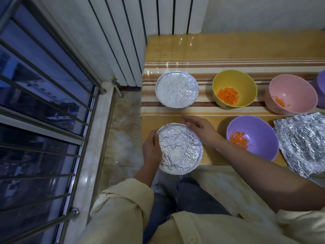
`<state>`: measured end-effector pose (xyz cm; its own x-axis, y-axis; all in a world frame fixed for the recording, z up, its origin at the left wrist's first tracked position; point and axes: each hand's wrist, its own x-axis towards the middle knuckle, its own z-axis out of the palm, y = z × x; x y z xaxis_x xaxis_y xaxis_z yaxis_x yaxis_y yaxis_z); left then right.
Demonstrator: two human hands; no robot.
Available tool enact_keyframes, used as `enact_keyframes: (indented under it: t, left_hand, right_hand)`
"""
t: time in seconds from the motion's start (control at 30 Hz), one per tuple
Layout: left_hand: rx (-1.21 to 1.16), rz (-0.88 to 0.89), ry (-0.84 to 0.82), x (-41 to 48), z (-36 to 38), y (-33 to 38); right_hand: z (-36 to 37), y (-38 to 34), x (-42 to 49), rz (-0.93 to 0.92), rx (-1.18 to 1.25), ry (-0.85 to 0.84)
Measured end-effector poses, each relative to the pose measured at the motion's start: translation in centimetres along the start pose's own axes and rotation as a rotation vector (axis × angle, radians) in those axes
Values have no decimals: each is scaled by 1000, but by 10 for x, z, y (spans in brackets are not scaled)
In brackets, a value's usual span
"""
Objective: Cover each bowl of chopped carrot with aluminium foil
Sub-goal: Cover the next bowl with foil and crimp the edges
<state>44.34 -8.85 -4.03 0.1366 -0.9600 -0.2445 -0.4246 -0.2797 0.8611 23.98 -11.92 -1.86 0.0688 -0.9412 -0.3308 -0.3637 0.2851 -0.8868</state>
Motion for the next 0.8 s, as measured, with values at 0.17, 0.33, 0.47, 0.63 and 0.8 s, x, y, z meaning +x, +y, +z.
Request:
enact_keyframes:
  t: [0.17,0.33,0.47,0.63,0.8]
  left_hand:
    - [70,7,-66,5,0,5]
    - [110,22,-67,3,-2,7]
    - [122,23,-67,2,-2,9]
    - [110,36,-83,2,-4,7]
    - [126,38,-89,0,-4,7]
  right_hand:
    - [22,-18,16,-131,-201,-57]
    - [24,-14,16,-117,-185,-30]
    - [21,-21,16,-101,-219,-63]
    - [17,-28,16,-127,-248,-112]
    - [21,-26,16,-111,-307,-142]
